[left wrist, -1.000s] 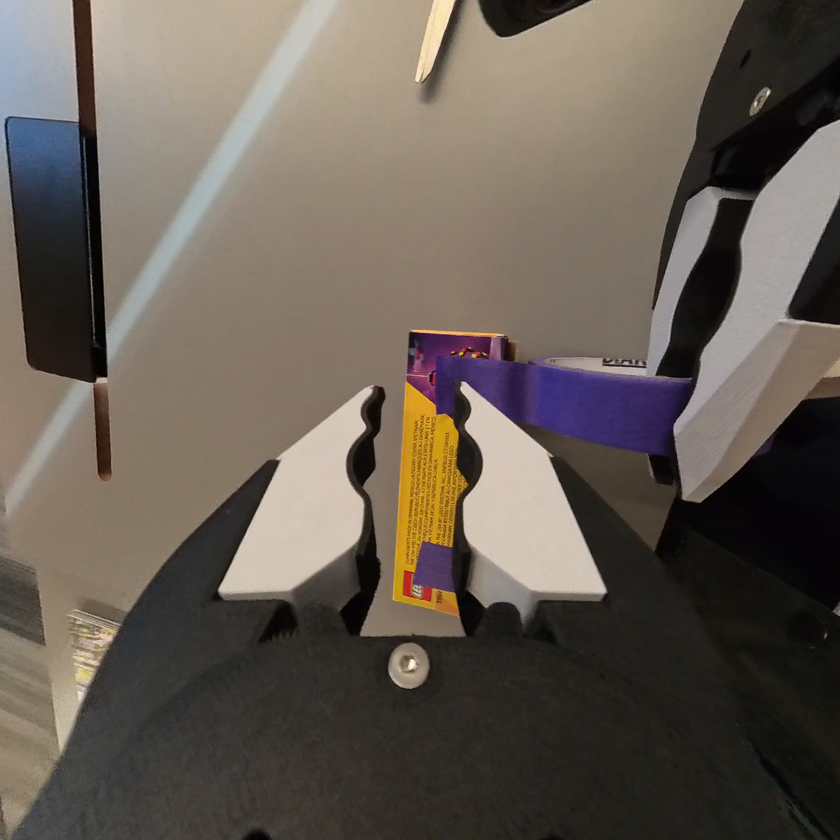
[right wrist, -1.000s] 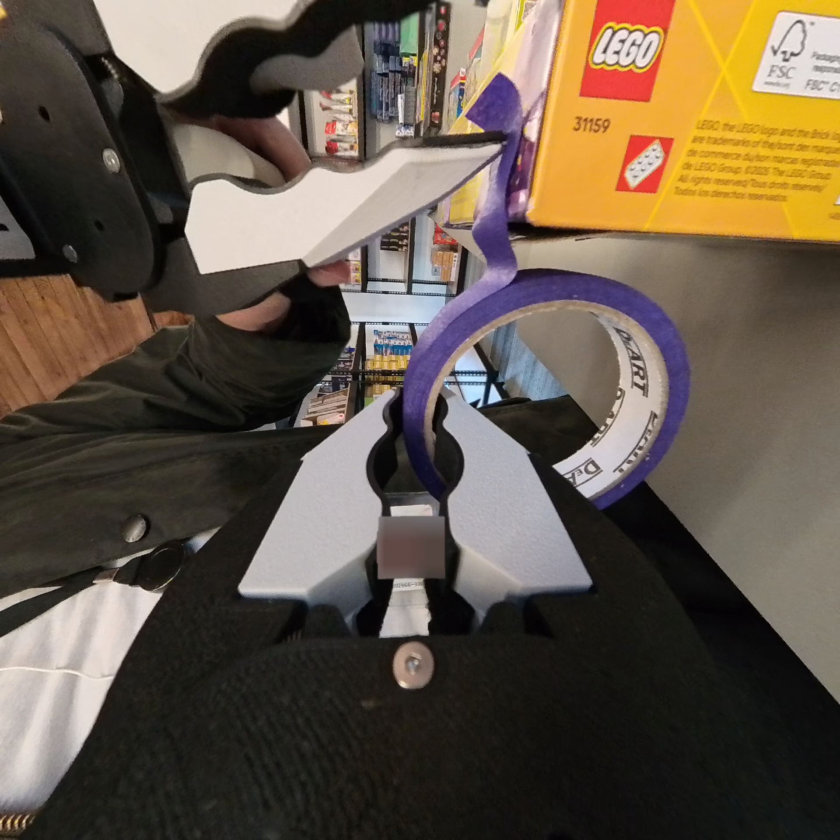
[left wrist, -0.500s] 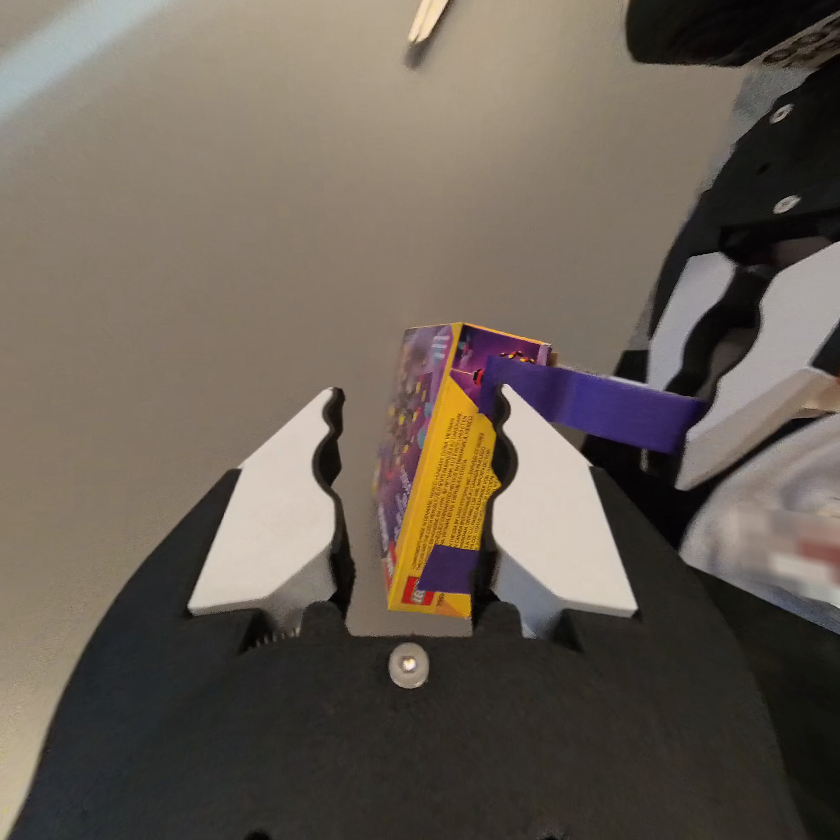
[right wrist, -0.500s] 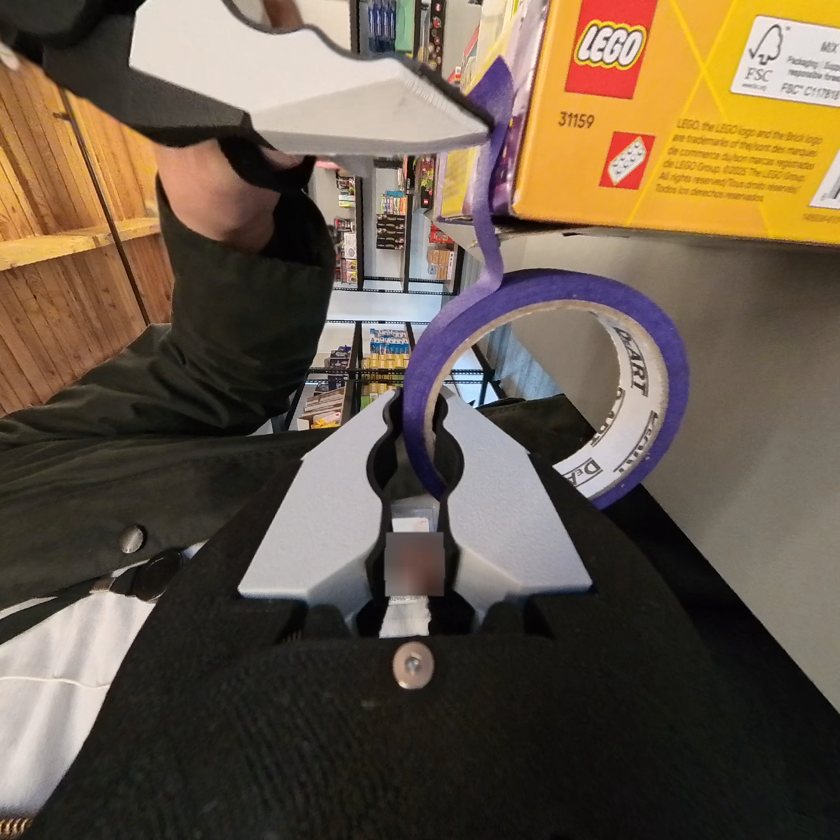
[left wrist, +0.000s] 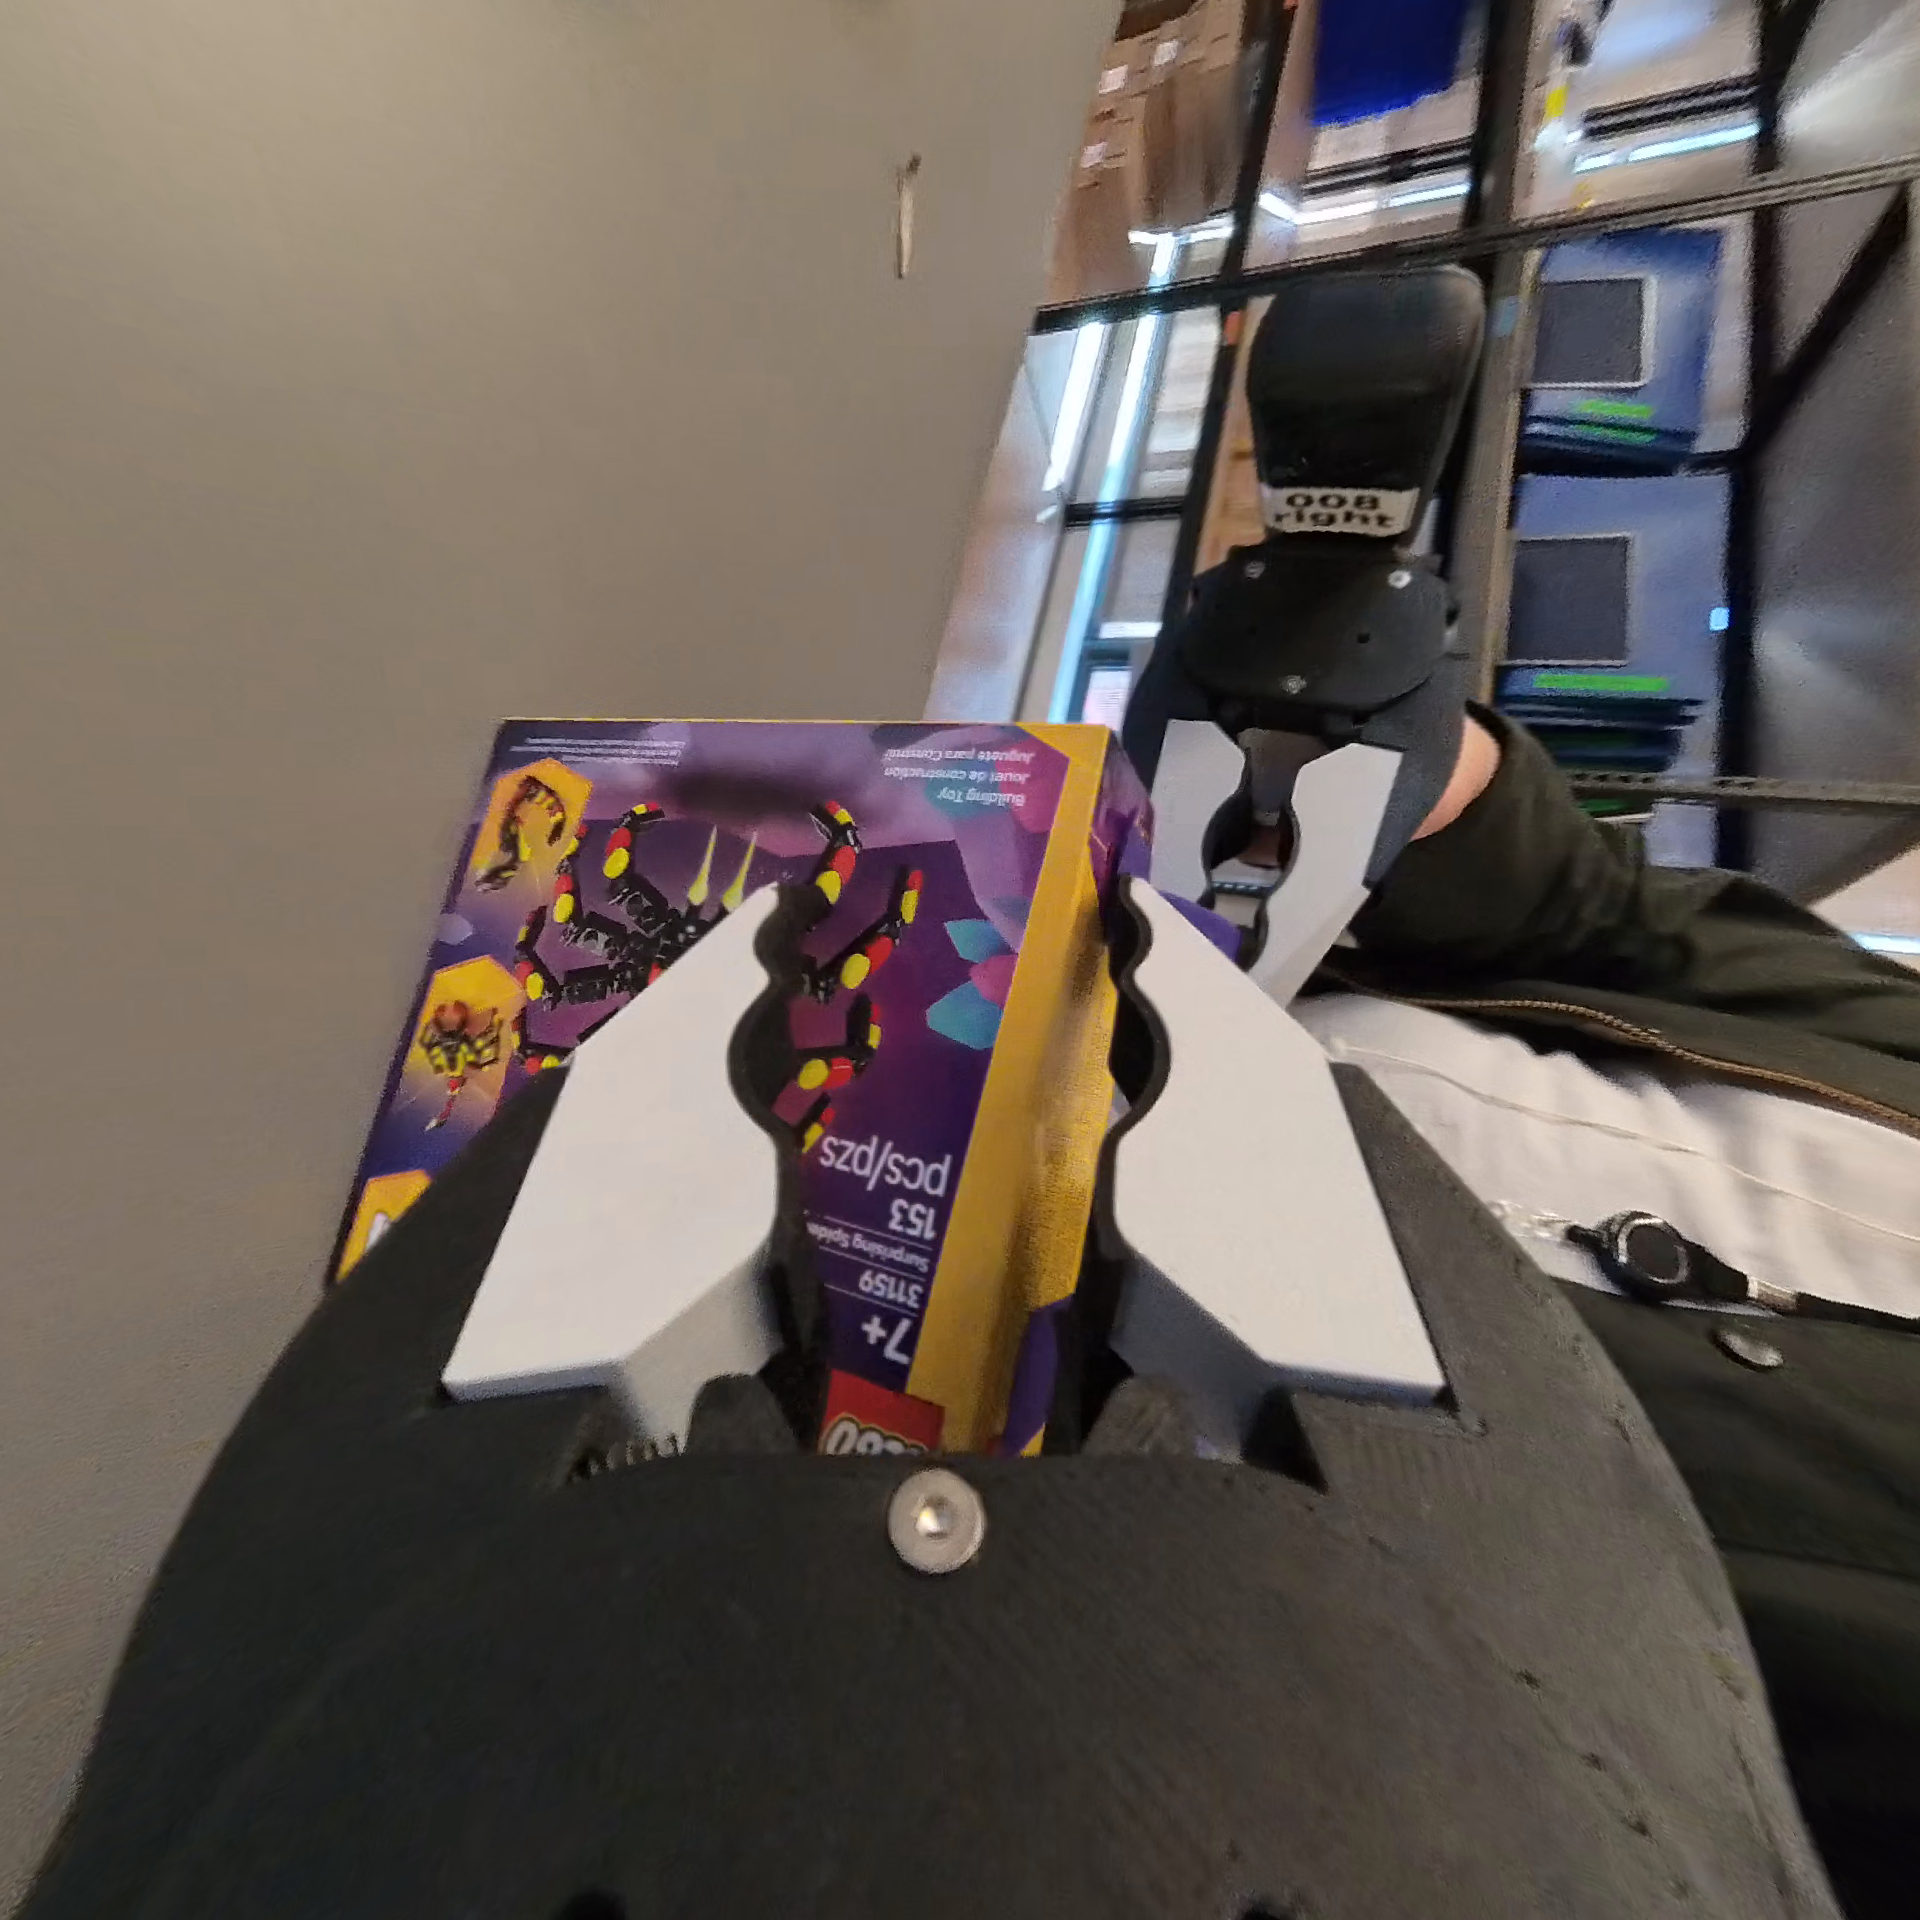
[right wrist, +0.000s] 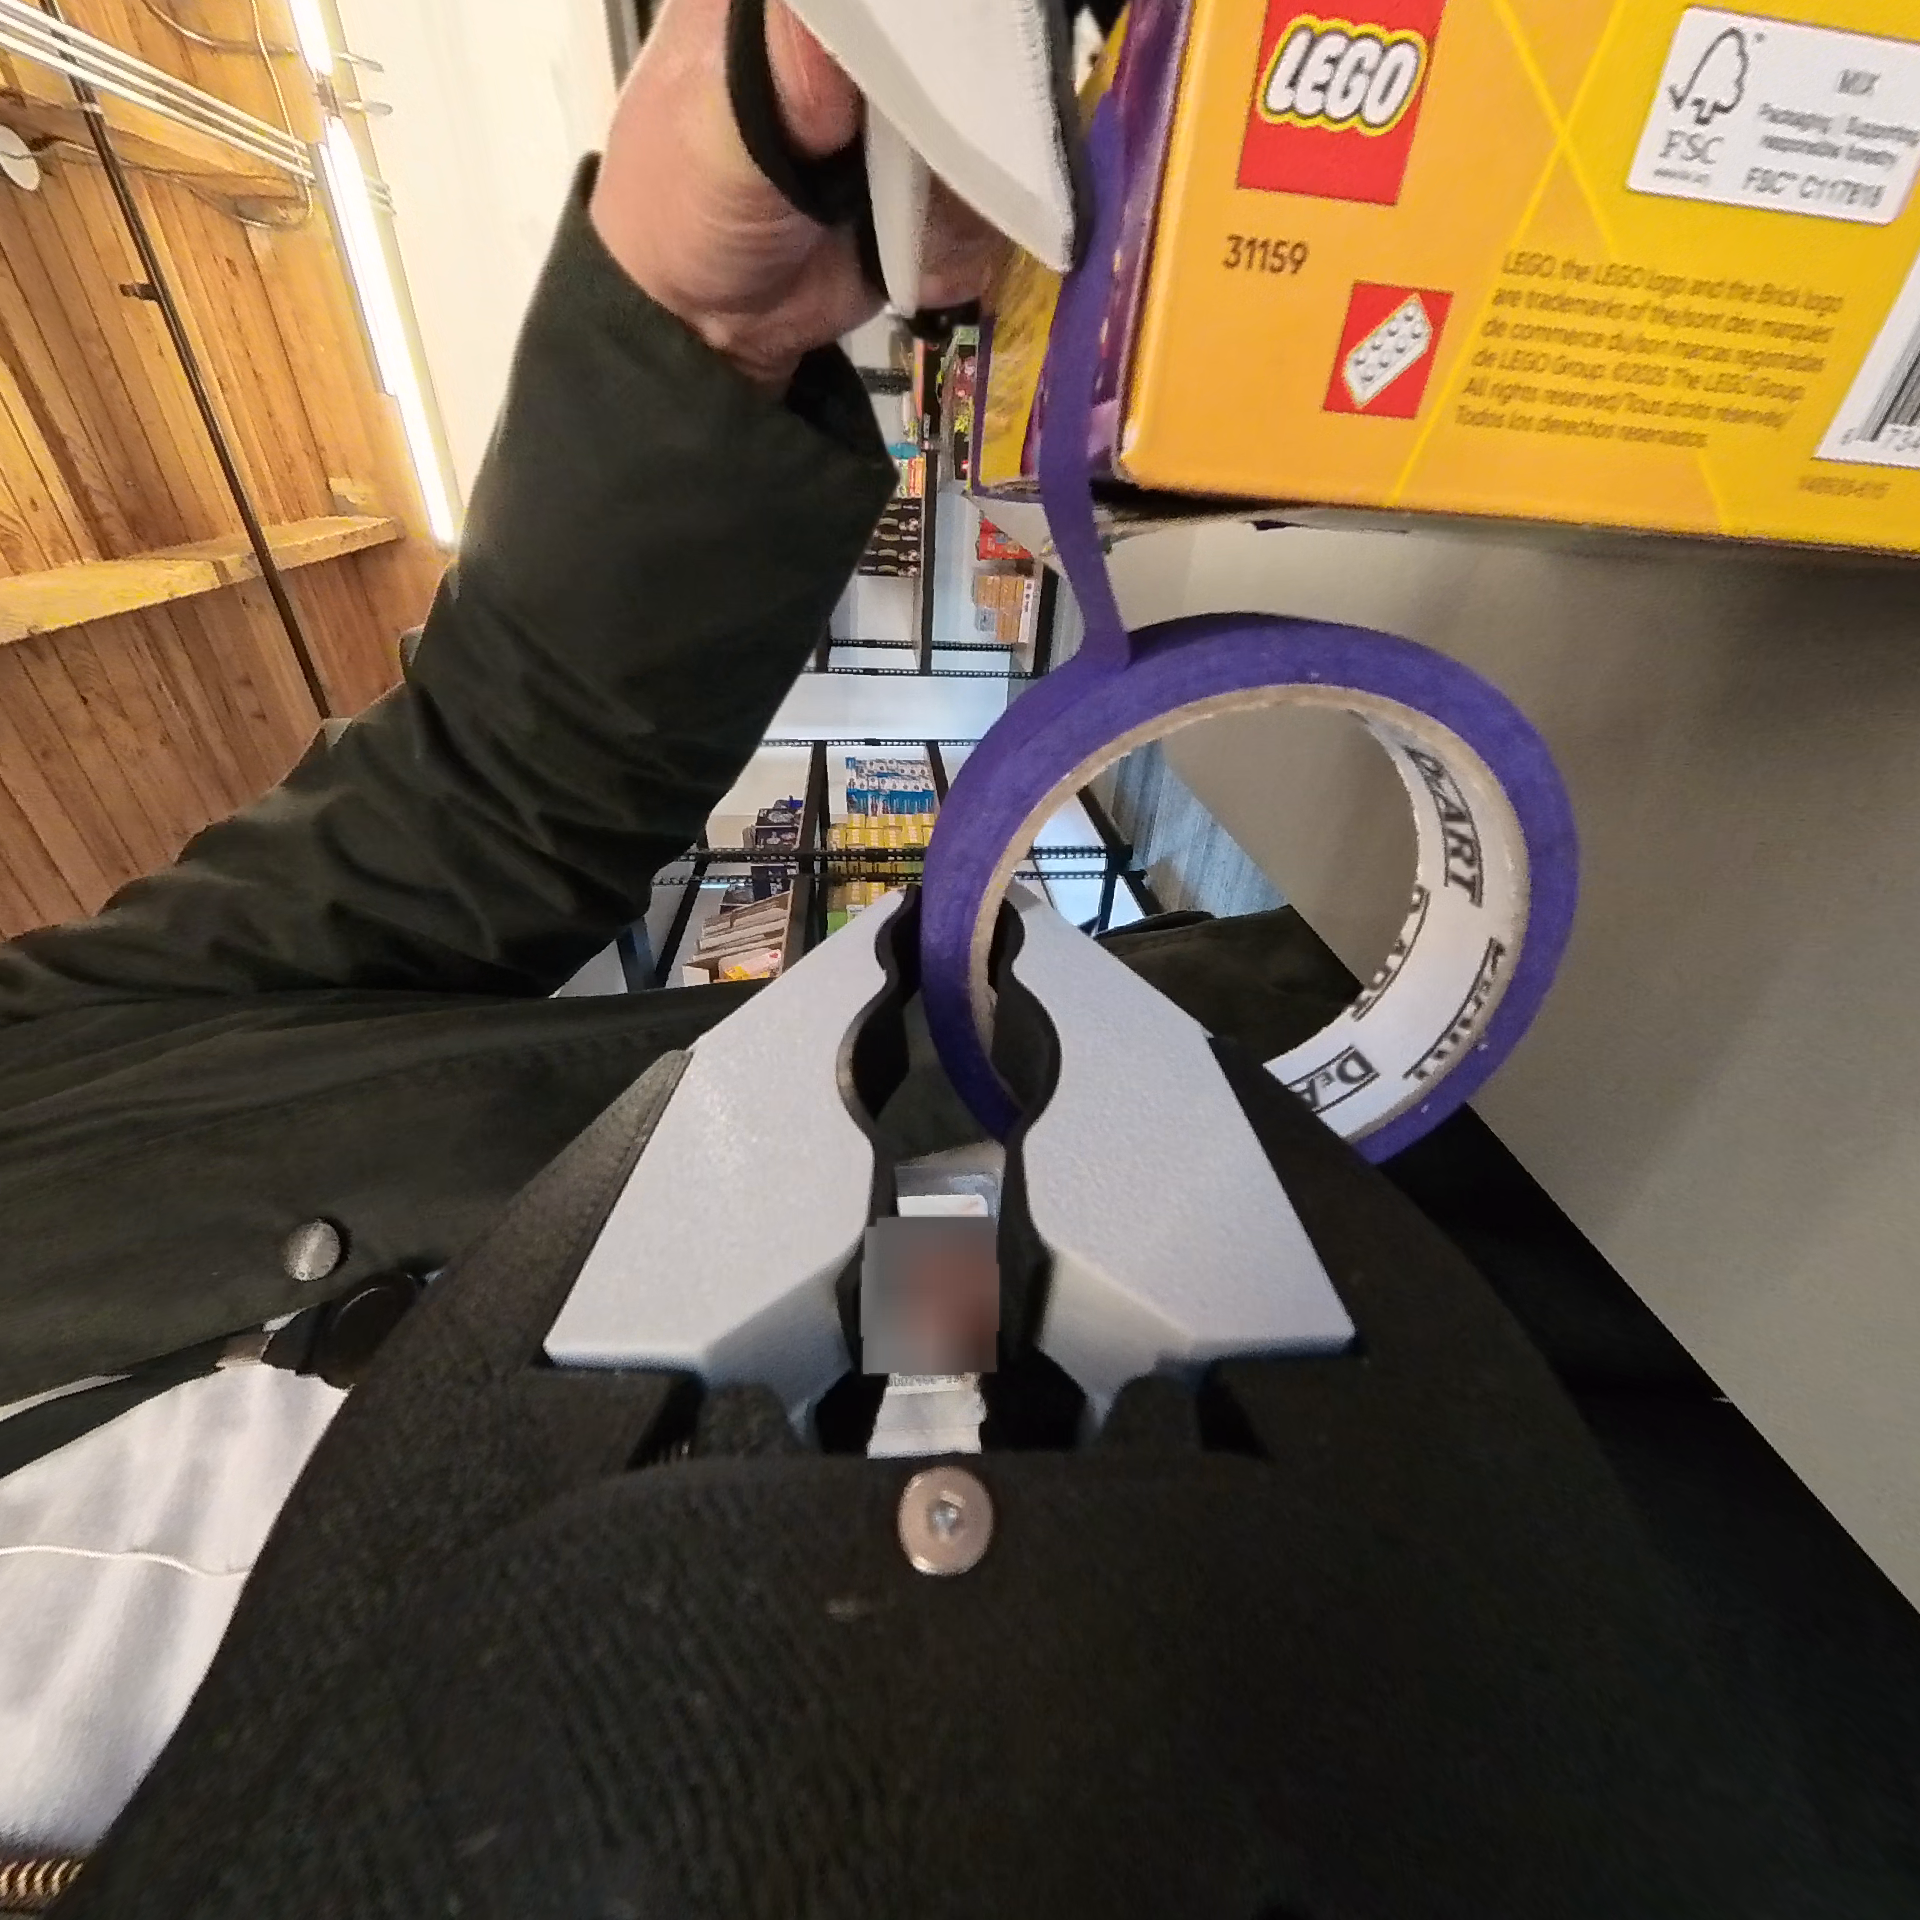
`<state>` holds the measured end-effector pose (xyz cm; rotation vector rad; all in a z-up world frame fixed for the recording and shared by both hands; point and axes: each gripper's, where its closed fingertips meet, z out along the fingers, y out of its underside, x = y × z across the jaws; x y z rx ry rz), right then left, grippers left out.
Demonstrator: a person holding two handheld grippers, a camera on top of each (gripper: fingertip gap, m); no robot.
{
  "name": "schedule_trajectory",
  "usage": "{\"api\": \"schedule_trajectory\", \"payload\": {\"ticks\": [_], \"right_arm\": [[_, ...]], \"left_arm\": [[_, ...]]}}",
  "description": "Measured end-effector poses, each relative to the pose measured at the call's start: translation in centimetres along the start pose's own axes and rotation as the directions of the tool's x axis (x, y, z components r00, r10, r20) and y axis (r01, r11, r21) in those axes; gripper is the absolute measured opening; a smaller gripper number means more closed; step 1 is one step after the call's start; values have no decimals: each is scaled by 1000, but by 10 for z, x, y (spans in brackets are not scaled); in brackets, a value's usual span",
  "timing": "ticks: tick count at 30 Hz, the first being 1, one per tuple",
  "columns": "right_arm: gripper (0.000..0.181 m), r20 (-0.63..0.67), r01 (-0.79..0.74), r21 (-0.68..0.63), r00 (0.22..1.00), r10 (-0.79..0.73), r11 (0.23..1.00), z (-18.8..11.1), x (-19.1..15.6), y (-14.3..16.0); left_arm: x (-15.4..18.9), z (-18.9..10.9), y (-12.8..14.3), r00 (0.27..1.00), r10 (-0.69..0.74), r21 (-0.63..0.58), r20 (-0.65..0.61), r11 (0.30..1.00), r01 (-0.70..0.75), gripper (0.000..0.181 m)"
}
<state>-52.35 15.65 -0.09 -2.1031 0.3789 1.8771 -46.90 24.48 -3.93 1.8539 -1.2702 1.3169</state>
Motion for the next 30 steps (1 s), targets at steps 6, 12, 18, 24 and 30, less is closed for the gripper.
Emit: {"api": "schedule_trajectory", "payload": {"ticks": [6, 12, 18, 24, 30], "right_arm": [[9, -17, -1, 7, 1000, 1, 1000, 7, 4, -6], [9, -21, -11, 6, 1000, 12, 1000, 8, 9, -8], [9, -29, -17, 3, 999, 17, 1000, 11, 12, -7], [9, -34, -16, 3, 999, 16, 1000, 8, 13, -6], [9, -25, -12, 18, 1000, 13, 1000, 4, 9, -9]], "left_arm": [[-3, 4, -2, 994, -6, 33, -105, 999, 9, 65], [-3, 6, -2, 989, 45, 61, -140, 997, -36, 70], [10, 1, -10, 983, 58, 61, -173, 997, -48, 71], [-6, 17, 3, 997, 24, -56, -75, 998, -29, 85], [-10, 15, 0, 989, -47, -10, -139, 999, 46, 88]]}}
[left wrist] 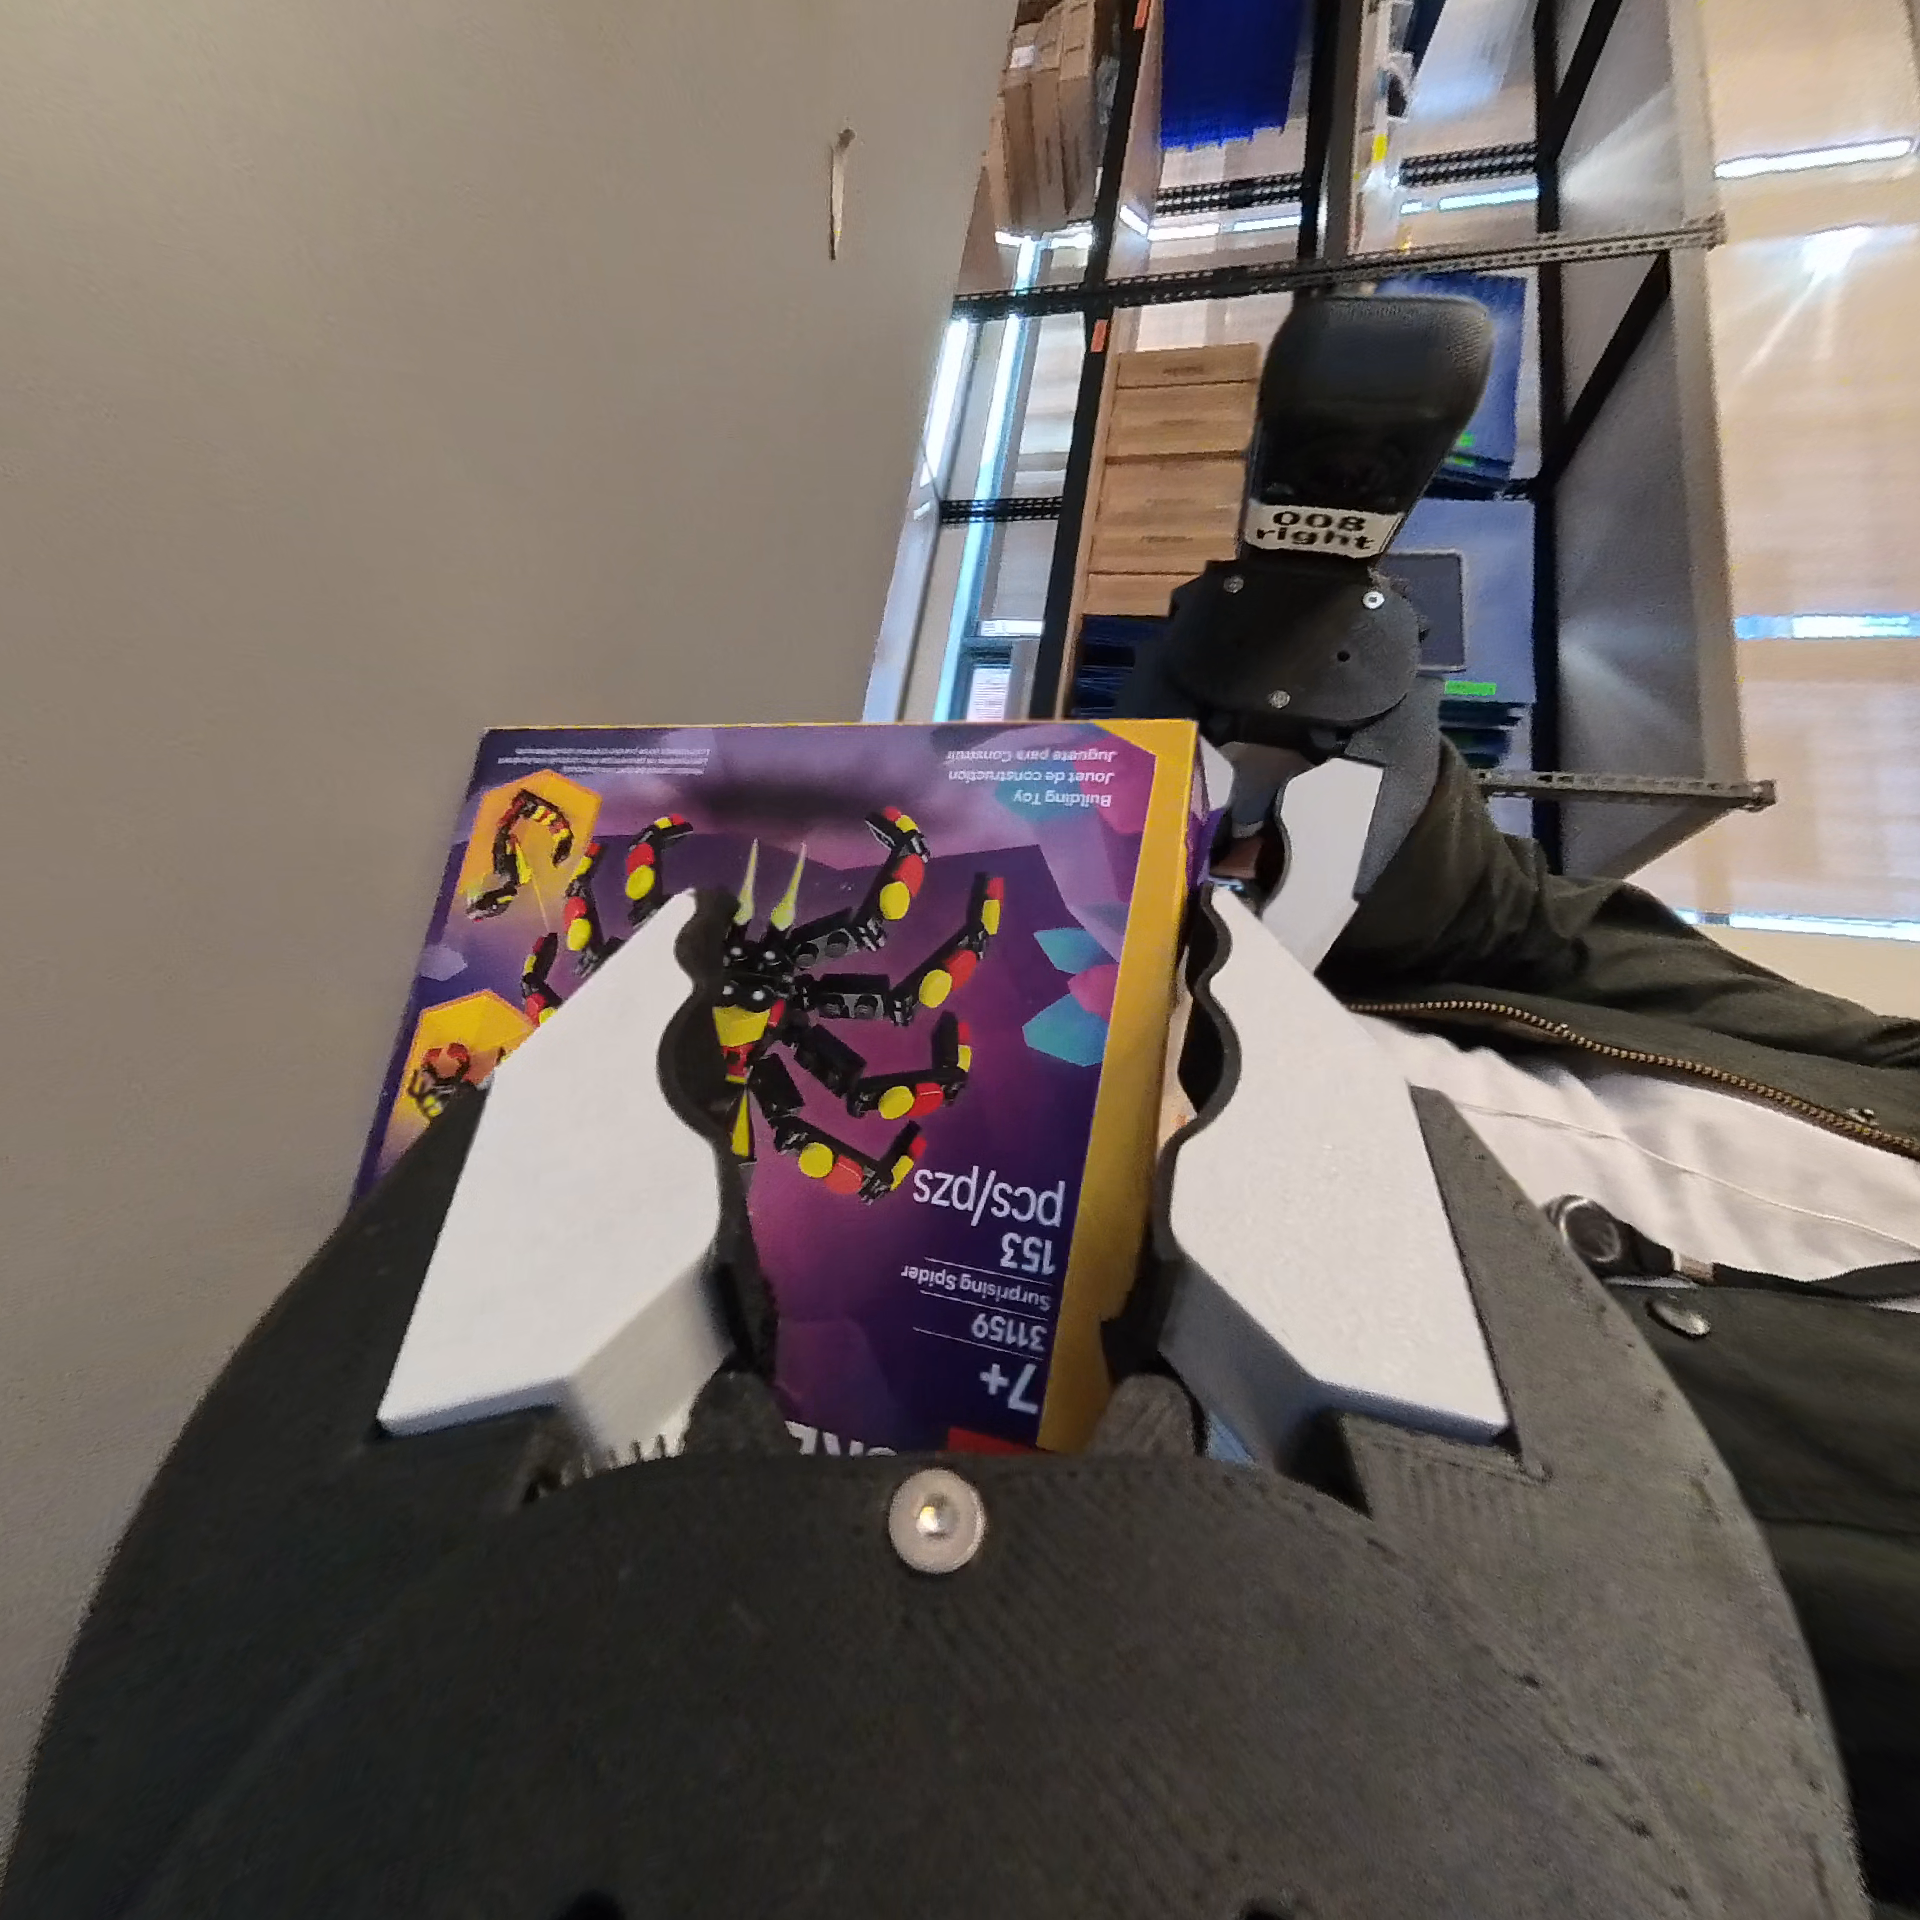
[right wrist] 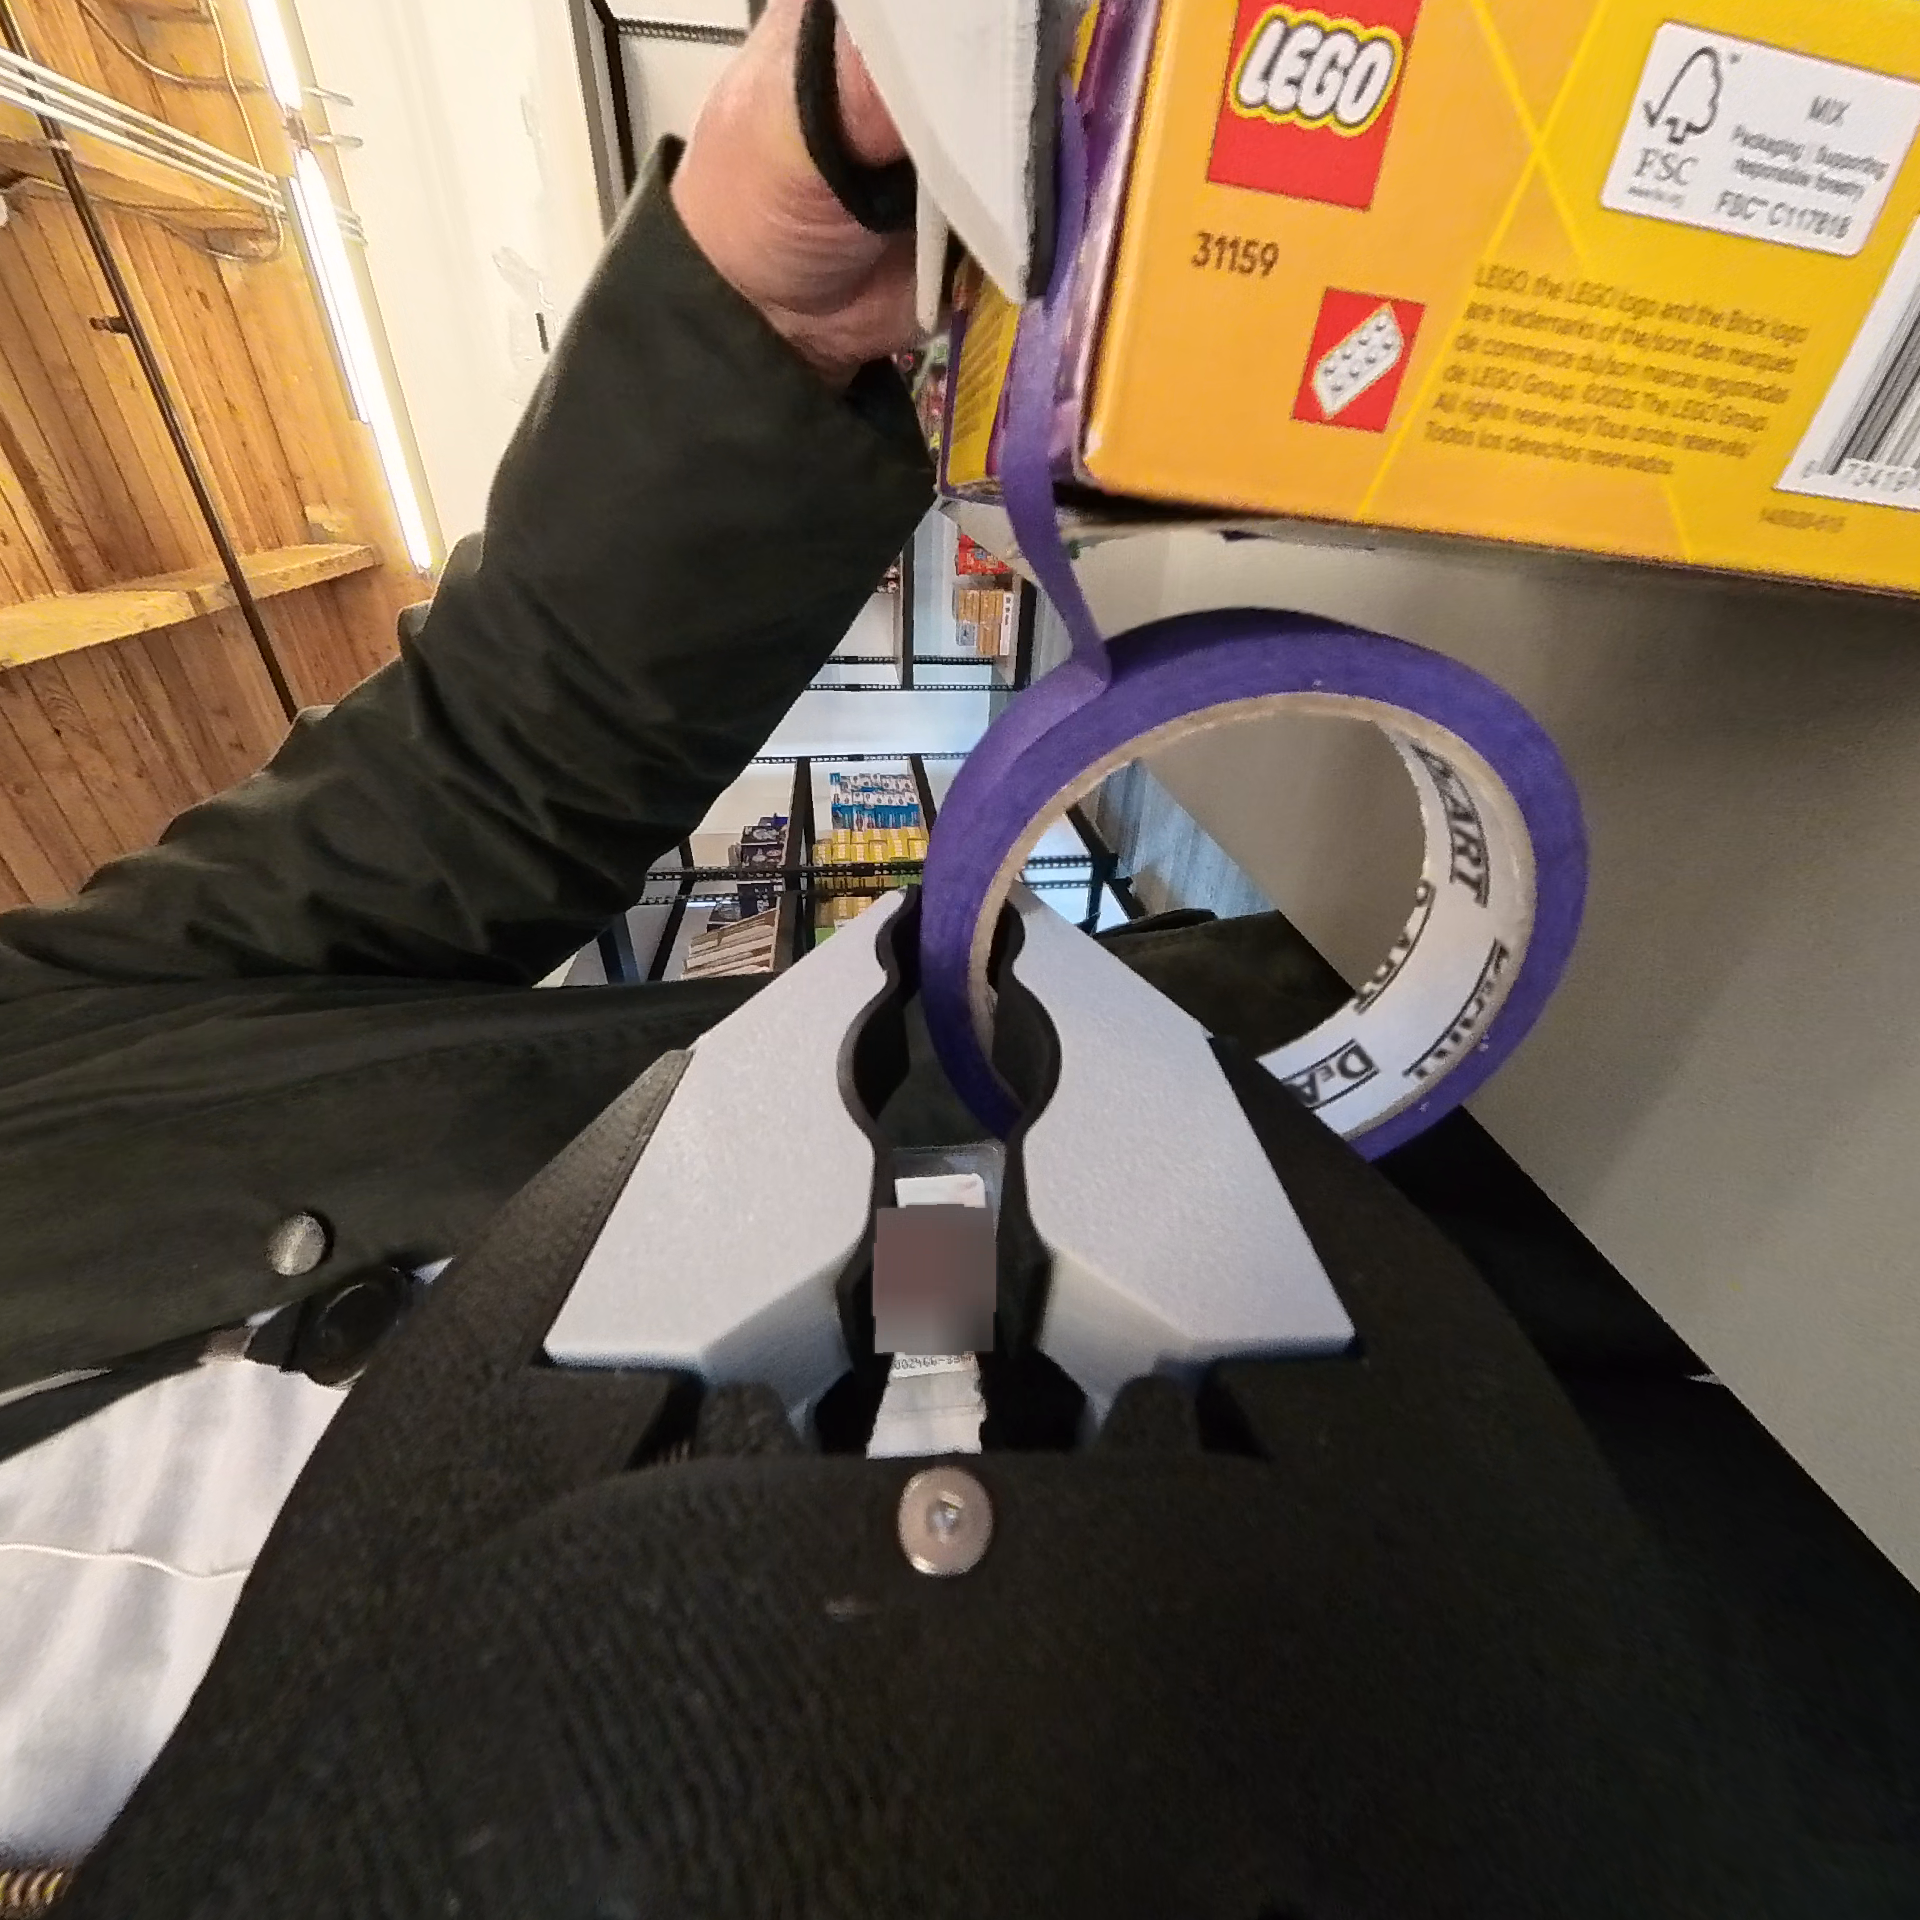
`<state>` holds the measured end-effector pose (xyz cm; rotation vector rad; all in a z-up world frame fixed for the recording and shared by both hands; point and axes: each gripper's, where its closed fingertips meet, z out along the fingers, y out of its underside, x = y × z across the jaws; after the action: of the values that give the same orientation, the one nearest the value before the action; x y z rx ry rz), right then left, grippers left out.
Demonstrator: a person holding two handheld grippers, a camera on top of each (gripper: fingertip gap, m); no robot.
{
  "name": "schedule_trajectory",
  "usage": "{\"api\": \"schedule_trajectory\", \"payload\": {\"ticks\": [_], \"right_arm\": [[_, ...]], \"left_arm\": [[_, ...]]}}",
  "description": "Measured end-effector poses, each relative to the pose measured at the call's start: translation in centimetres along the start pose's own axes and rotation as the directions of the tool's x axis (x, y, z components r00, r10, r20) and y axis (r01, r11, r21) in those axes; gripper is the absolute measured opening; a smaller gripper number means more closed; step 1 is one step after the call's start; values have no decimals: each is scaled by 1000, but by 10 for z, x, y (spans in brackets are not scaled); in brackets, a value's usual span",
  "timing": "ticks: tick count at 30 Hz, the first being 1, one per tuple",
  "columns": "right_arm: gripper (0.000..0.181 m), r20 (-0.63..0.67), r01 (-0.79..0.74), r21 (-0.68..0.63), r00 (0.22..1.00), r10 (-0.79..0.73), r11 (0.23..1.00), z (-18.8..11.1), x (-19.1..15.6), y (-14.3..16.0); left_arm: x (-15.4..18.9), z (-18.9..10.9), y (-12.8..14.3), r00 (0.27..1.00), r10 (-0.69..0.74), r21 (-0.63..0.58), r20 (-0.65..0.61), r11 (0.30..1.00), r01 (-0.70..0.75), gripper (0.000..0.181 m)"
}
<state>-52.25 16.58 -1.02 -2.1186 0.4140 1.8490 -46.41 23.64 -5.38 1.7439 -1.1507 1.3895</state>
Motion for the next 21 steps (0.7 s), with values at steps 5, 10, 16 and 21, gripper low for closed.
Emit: {"api": "schedule_trajectory", "payload": {"ticks": [5, 10, 16, 21], "right_arm": [[9, -24, -2, -24, 1000, 1, 1000, 0, 4, 7], [9, -20, -4, -28, 1000, 4, 1000, -1, 5, 10], [9, -11, -4, -17, 1000, 4, 1000, -2, 4, 7], [9, -19, 3, -25, 1000, -3, 1000, -2, 4, 7]], "left_arm": [[9, 2, -2, 999, -1, -14, -35, 1000, 0, 82], [3, 8, 1, 998, 43, -82, 56, 996, -38, 88], [0, 11, -2, 1000, -3, -70, 24, 998, 5, 90], [-1, 13, 0, 1000, -7, -82, 8, 997, 7, 94]]}}
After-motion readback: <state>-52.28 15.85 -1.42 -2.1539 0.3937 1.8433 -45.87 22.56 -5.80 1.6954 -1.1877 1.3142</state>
